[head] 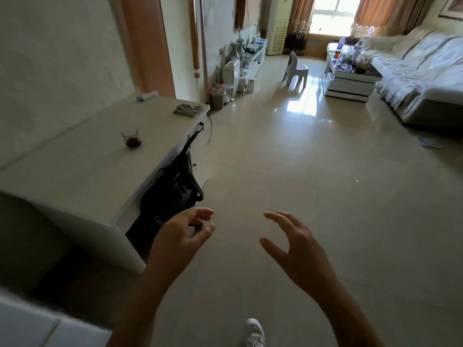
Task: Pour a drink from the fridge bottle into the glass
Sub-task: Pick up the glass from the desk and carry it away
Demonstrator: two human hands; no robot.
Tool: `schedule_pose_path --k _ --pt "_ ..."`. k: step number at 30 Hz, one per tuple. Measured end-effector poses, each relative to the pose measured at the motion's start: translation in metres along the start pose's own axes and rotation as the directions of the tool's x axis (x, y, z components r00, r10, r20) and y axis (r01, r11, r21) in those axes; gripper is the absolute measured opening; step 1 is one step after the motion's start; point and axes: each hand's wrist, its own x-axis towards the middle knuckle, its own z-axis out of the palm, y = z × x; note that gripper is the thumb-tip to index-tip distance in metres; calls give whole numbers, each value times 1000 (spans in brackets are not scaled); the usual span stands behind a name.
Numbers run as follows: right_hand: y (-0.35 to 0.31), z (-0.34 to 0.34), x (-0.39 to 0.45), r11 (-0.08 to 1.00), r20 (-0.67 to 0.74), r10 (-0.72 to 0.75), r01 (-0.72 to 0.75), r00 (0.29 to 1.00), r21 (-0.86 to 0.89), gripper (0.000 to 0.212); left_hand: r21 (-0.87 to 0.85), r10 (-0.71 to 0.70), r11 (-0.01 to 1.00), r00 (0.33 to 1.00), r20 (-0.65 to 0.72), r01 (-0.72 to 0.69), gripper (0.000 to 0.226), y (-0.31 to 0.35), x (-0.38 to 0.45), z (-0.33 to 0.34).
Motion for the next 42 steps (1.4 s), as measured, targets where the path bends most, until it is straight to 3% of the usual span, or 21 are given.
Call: schedule_pose_path --k 8,18,26,29,33,35,42 --pt "25 -19 191 973 118 -228 228 966 14 49 60 -157 983 969 -191 172 23 -10 124 2" --pt "7 53 388 917 301 -395 390 868 79 50 -30 -357 927 852 -383 375 20 -106 230 -43" --pt "-18 98 504 906 403 -424 385 811 178 49 23 -405 888 805 -434 460 20 -163 324 -86" --pt "-25 123 540 903 443 -429 367 787 223 49 -8 -456 858 754 -473 514 20 -178 345 -99" --pt "-49 170 610 859 551 -506 442 664 258 48 -78 -512 810 636 -578 581 18 -207 373 -113" --pt "-70 197 650 819 589 -561 497 582 288 48 -117 -526 790 569 -632 601 28 -221 387 -118" --pt "-136 278 770 571 641 -739 699 208 431 49 -320 -611 685 277 -741 655 39 -253 458 -117"
